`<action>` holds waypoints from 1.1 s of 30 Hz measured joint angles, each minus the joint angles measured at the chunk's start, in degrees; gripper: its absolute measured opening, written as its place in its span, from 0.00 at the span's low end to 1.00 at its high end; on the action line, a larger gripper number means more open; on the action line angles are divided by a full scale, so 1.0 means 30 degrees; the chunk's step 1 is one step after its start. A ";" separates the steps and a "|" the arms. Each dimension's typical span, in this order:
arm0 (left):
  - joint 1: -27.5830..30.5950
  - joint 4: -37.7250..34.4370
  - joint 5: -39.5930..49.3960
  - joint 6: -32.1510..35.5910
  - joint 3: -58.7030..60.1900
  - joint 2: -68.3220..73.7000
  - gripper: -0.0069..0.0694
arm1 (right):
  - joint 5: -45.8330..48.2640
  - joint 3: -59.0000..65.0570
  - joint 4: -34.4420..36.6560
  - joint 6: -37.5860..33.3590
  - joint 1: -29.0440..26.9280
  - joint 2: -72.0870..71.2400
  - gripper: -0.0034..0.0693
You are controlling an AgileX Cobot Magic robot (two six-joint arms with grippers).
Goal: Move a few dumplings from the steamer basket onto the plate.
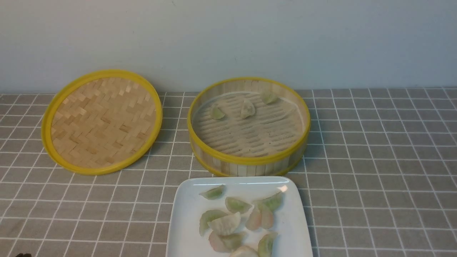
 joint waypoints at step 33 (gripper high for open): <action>0.0006 0.0000 0.0000 0.0000 0.0000 0.0000 0.08 | 0.0712 0.6920 0.3565 -0.5977 -1.2027 -0.1088 0.03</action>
